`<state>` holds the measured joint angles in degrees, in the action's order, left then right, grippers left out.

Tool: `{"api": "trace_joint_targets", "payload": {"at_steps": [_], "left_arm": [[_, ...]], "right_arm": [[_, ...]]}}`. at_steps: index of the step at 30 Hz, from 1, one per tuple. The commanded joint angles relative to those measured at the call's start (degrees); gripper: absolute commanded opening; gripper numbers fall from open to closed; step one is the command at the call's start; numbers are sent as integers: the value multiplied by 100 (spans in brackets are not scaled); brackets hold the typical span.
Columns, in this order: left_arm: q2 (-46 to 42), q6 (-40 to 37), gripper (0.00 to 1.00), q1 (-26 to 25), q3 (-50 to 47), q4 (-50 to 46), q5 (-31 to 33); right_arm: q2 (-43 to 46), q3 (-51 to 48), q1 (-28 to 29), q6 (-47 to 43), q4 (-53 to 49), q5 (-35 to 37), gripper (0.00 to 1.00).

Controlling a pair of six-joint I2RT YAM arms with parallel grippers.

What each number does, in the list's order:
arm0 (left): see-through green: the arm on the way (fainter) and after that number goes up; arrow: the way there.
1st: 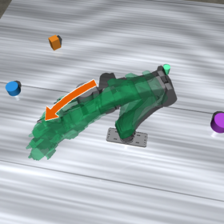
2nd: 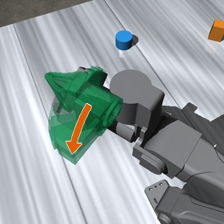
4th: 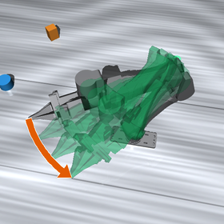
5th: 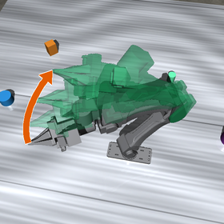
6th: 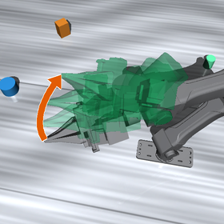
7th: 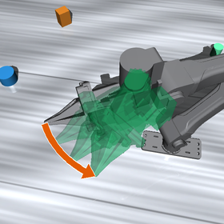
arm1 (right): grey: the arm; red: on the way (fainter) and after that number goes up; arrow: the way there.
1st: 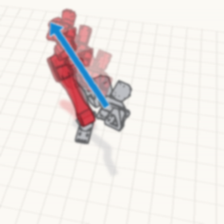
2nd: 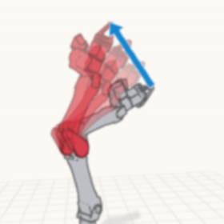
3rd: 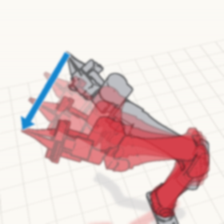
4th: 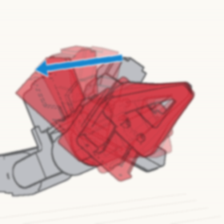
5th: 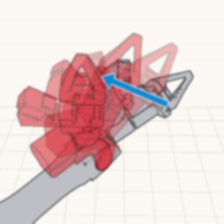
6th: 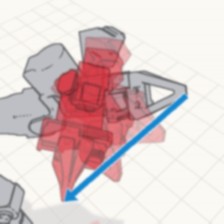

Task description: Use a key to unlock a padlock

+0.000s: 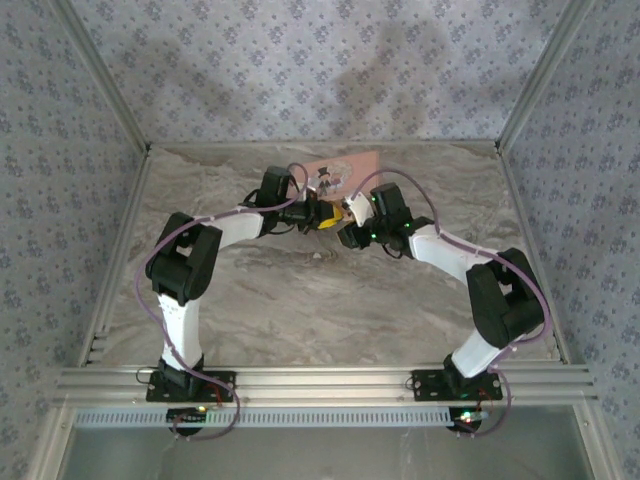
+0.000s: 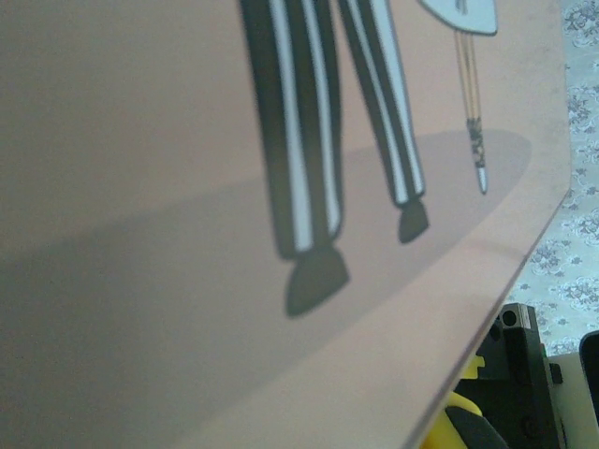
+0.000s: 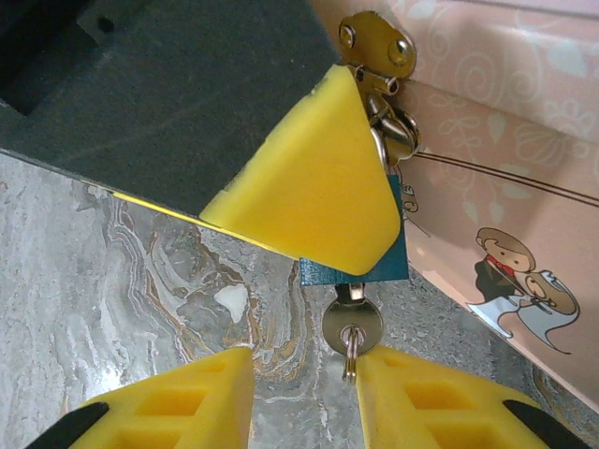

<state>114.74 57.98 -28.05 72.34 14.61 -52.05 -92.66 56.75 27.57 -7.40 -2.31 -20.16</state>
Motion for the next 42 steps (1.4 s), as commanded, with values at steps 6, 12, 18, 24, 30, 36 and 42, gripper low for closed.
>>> {"api": "trace_joint_targets", "payload": {"at_steps": [6,12,18,24,30,36,42], "left_arm": [[-39,364,0,-42,31,-415,-387],[-19,355,0,-48,7,-416,-402],[-4,373,0,-42,-9,-381,-435],[-13,432,0,-22,5,-363,-491],[-22,460,0,12,29,-371,-531],[-20,542,0,28,56,-364,-571],[-11,625,0,54,115,-411,-649]], "right_arm": [[-59,280,243,-275,63,454,35],[26,262,310,-306,197,641,34],[241,159,249,-19,362,262,34],[546,-131,-139,350,522,-385,35],[600,-106,-278,459,453,-985,37],[424,29,-264,397,354,-1040,43],[175,223,-278,342,230,-1122,42]]}}
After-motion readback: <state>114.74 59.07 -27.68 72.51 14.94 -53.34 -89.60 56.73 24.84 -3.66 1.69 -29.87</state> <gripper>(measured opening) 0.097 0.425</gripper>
